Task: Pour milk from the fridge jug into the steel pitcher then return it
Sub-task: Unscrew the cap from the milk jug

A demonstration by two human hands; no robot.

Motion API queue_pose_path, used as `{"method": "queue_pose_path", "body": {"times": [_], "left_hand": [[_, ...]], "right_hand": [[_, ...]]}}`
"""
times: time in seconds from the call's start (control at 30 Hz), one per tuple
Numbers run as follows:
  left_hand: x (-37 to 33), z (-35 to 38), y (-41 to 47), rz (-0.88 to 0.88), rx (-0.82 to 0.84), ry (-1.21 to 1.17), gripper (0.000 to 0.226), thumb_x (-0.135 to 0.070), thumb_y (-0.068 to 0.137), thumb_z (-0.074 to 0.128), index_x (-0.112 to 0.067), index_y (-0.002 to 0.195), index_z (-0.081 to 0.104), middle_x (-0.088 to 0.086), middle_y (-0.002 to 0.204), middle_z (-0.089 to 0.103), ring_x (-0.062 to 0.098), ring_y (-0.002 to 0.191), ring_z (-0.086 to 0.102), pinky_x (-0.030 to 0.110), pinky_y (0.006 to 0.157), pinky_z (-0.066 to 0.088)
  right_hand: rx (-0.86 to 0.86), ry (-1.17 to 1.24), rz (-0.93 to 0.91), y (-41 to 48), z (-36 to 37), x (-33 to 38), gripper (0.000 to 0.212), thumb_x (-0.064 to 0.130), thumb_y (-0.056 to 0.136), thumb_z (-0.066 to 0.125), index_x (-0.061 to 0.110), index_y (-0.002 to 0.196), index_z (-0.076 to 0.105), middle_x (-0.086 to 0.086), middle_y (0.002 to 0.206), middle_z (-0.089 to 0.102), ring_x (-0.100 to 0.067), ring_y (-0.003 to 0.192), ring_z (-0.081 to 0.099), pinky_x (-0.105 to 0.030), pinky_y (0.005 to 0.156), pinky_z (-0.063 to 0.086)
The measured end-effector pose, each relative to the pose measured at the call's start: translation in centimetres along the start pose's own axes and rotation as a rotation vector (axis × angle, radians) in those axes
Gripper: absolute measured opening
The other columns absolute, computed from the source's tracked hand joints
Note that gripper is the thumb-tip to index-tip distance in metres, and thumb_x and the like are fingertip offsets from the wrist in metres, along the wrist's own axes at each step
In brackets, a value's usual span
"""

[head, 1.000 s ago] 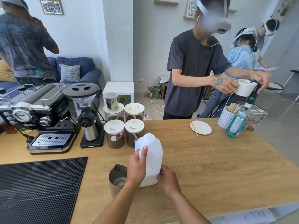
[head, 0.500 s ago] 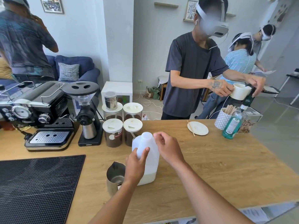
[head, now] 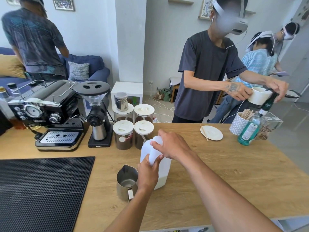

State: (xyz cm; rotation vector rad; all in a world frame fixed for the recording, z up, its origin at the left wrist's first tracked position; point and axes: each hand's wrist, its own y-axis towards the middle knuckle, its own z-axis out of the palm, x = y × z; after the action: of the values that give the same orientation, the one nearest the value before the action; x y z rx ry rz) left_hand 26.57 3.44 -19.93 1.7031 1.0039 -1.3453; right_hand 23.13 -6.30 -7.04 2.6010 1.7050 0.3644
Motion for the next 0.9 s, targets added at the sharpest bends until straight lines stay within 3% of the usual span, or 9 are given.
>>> {"method": "queue_pose_path", "body": {"times": [0.13, 0.23, 0.37, 0.53, 0.6, 0.7, 0.77, 0.83, 0.9], "left_hand": [[-0.1, 0.4, -0.4, -0.021, -0.028, 0.001, 0.043, -0.055, 0.089, 0.062, -0.015, 0.077, 0.058, -0.004, 0.058, 0.053, 0.007, 0.053, 0.040, 0.024, 0.051, 0.034], [-0.2, 0.2, -0.4, -0.030, -0.013, -0.038, 0.042, -0.052, 0.090, 0.064, -0.013, 0.077, 0.057, -0.007, 0.060, 0.050, 0.007, 0.055, 0.039, 0.021, 0.051, 0.032], [0.0, -0.2, -0.3, -0.024, -0.007, -0.053, 0.041, -0.054, 0.089, 0.064, -0.014, 0.079, 0.059, -0.006, 0.060, 0.053, 0.007, 0.054, 0.042, 0.022, 0.051, 0.034], [-0.2, -0.4, -0.5, -0.012, 0.026, -0.053, 0.032, -0.045, 0.091, 0.066, -0.018, 0.075, 0.059, -0.010, 0.055, 0.052, 0.002, 0.048, 0.043, 0.015, 0.046, 0.032], [-0.3, -0.5, -0.7, -0.001, 0.033, -0.049, 0.033, -0.045, 0.091, 0.067, -0.017, 0.075, 0.058, -0.011, 0.055, 0.050, 0.003, 0.048, 0.042, 0.015, 0.046, 0.032], [0.0, -0.7, -0.7, 0.003, 0.025, -0.049, 0.036, -0.049, 0.089, 0.066, -0.015, 0.078, 0.061, -0.010, 0.055, 0.051, 0.004, 0.051, 0.042, 0.017, 0.048, 0.032], [0.0, -0.7, -0.7, 0.008, 0.029, -0.046, 0.034, -0.050, 0.089, 0.065, -0.017, 0.079, 0.062, -0.011, 0.054, 0.050, 0.002, 0.049, 0.041, 0.016, 0.048, 0.032], [-0.1, -0.7, -0.8, 0.011, 0.039, -0.045, 0.032, -0.050, 0.089, 0.065, -0.020, 0.079, 0.062, -0.011, 0.054, 0.052, 0.002, 0.049, 0.044, 0.016, 0.048, 0.033], [-0.3, -0.7, -1.0, 0.002, 0.048, -0.044, 0.030, -0.048, 0.090, 0.066, -0.020, 0.079, 0.062, -0.011, 0.057, 0.055, 0.000, 0.051, 0.048, 0.015, 0.049, 0.034]], "right_hand": [[0.116, 0.017, -0.030, 0.2, -0.9, -0.1, 0.035, 0.049, 0.094, 0.050, 0.017, 0.108, 0.051, -0.008, 0.102, 0.067, -0.030, 0.091, 0.060, -0.036, 0.068, 0.045], [0.211, 0.078, -0.061, 0.3, -1.4, -0.3, 0.035, 0.042, 0.094, 0.053, 0.023, 0.124, 0.051, -0.003, 0.121, 0.059, -0.026, 0.102, 0.058, -0.039, 0.081, 0.049], [0.345, 0.073, -0.102, 0.3, -2.1, -0.1, 0.045, 0.024, 0.094, 0.051, 0.040, 0.136, 0.045, 0.004, 0.121, 0.041, -0.018, 0.099, 0.051, -0.032, 0.076, 0.043], [0.171, 0.069, 0.004, -0.1, -1.3, -0.4, 0.046, 0.062, 0.087, 0.053, 0.033, 0.122, 0.054, 0.008, 0.117, 0.054, -0.017, 0.103, 0.057, -0.035, 0.079, 0.046], [0.161, 0.097, 0.021, 0.0, -1.1, -0.6, 0.042, 0.057, 0.086, 0.057, 0.031, 0.119, 0.057, 0.008, 0.115, 0.053, -0.017, 0.102, 0.056, -0.035, 0.079, 0.047], [0.303, 0.312, 0.013, -0.1, -1.3, -0.4, 0.045, 0.029, 0.086, 0.059, 0.037, 0.129, 0.053, 0.007, 0.120, 0.046, -0.015, 0.098, 0.053, -0.032, 0.082, 0.046], [0.361, 0.317, 0.006, -0.4, -1.6, -0.4, 0.052, 0.030, 0.086, 0.061, 0.041, 0.135, 0.047, 0.007, 0.124, 0.044, -0.015, 0.103, 0.051, -0.032, 0.084, 0.044], [0.322, 0.295, 0.010, -0.6, -1.5, -0.5, 0.054, 0.040, 0.087, 0.065, 0.040, 0.137, 0.045, 0.007, 0.130, 0.044, -0.015, 0.111, 0.049, -0.033, 0.089, 0.043], [0.259, 0.293, -0.001, -0.7, -1.2, -0.7, 0.048, 0.037, 0.090, 0.065, 0.038, 0.135, 0.048, 0.006, 0.131, 0.047, -0.014, 0.114, 0.048, -0.033, 0.090, 0.041]]}}
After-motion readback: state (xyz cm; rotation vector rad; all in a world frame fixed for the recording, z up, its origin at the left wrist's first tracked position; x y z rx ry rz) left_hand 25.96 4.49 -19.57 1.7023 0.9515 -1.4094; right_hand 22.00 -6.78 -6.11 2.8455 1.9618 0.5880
